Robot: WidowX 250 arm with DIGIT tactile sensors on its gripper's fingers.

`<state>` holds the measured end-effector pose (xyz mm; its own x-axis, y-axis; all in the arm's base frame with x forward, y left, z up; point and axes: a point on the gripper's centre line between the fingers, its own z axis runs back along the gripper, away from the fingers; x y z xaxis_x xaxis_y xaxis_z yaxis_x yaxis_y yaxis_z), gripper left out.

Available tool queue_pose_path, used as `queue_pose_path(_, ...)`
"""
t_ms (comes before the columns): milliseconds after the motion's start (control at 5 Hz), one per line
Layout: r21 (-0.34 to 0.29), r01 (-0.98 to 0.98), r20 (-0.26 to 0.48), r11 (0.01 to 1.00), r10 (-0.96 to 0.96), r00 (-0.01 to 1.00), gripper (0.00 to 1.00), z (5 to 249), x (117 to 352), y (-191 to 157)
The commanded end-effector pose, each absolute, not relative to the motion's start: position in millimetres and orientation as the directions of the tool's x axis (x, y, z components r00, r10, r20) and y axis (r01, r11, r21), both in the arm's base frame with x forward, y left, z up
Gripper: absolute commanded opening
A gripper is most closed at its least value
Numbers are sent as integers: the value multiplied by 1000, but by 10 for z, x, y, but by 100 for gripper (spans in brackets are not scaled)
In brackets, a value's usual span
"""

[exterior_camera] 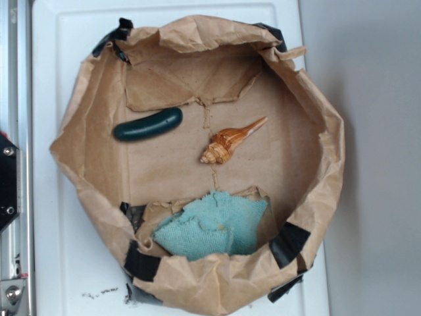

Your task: Grab the shell.

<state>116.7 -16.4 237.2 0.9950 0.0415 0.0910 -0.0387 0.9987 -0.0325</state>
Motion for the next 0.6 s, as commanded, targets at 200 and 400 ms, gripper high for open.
queue_pose_path(200,-49,-102,124,994,108,986,100,2283,1443,-206)
queue_pose_path(400,-54,-153,146,987,159,977,100,2202,1671,-177)
